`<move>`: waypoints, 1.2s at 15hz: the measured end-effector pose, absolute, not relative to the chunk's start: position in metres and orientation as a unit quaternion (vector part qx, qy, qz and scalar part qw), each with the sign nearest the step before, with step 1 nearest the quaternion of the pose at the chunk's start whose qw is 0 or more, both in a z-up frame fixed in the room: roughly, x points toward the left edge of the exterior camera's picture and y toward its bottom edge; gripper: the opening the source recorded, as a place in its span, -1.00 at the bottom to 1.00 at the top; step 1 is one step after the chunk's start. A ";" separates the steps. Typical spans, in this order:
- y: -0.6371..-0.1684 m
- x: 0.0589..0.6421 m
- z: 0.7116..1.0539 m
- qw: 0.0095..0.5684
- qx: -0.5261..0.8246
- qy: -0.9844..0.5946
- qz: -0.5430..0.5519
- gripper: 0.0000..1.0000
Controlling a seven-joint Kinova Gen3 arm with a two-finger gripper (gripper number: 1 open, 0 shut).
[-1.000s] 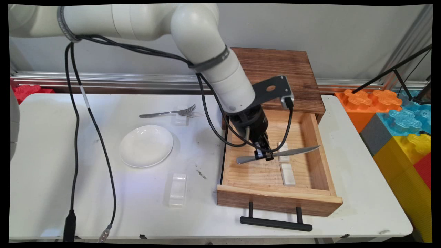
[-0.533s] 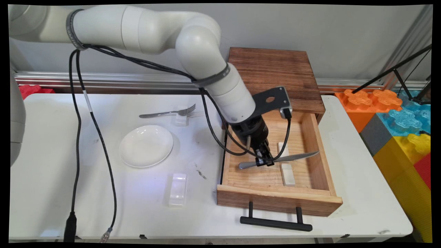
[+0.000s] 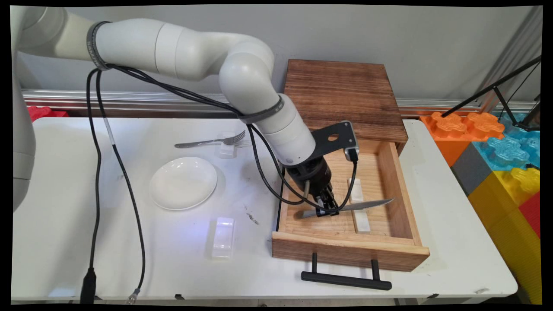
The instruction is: Place the picked object into the drawer
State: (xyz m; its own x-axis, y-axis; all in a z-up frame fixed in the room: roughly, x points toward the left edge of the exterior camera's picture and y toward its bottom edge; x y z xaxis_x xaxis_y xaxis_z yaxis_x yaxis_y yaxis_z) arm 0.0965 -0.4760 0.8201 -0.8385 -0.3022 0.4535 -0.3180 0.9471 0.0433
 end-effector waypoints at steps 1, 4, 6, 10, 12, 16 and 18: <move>-0.476 0.097 0.818 0.234 0.161 -0.959 0.017 -1.00; -0.476 0.096 0.810 0.234 0.159 -0.959 0.017 -1.00; -0.476 0.097 0.805 0.233 0.159 -0.959 0.015 -1.00; -0.477 0.098 0.798 0.233 0.160 -0.959 0.014 -1.00; -0.477 0.098 0.795 0.233 0.161 -0.959 0.013 -1.00; -0.477 0.098 0.789 0.233 0.163 -0.959 0.009 -1.00; -0.478 0.099 0.786 0.232 0.163 -0.959 0.007 -1.00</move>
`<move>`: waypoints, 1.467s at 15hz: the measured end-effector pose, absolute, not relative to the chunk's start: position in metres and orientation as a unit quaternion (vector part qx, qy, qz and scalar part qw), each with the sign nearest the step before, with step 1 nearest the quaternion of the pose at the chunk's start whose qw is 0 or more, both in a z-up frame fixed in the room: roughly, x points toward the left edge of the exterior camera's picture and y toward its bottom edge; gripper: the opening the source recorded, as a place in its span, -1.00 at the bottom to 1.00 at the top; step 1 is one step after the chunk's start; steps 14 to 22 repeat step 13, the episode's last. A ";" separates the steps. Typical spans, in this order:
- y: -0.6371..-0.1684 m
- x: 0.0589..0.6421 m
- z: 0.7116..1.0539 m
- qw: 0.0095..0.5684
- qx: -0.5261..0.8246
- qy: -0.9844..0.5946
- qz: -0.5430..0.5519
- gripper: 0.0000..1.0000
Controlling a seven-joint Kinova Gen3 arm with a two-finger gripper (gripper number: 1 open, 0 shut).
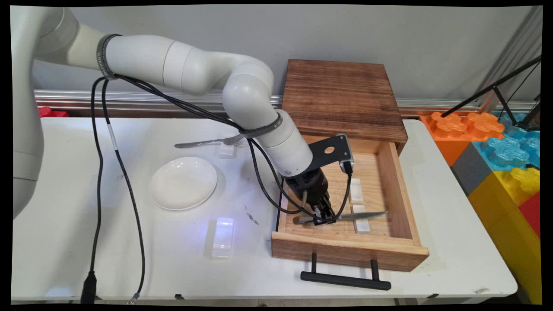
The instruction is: Place the picked object into the drawer
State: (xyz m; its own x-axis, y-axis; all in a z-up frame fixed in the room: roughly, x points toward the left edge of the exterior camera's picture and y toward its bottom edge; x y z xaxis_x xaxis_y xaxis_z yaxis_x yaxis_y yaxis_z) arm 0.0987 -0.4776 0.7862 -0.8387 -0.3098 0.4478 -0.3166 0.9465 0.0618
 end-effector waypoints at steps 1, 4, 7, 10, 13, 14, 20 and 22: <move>-0.478 0.099 0.785 0.232 0.163 -0.959 0.007 -1.00; -0.478 0.100 0.782 0.229 0.162 -0.960 0.005 -1.00; -0.480 0.101 0.782 0.227 0.157 -0.961 0.006 1.00; -0.481 0.102 0.785 0.228 0.155 -0.961 0.006 1.00; -0.484 0.101 0.795 0.234 0.154 -0.960 0.006 1.00; -0.484 0.101 0.795 0.234 0.154 -0.960 0.006 1.00; -0.484 0.101 0.795 0.234 0.154 -0.960 0.006 1.00; -0.484 0.101 0.795 0.234 0.154 -0.960 0.006 1.00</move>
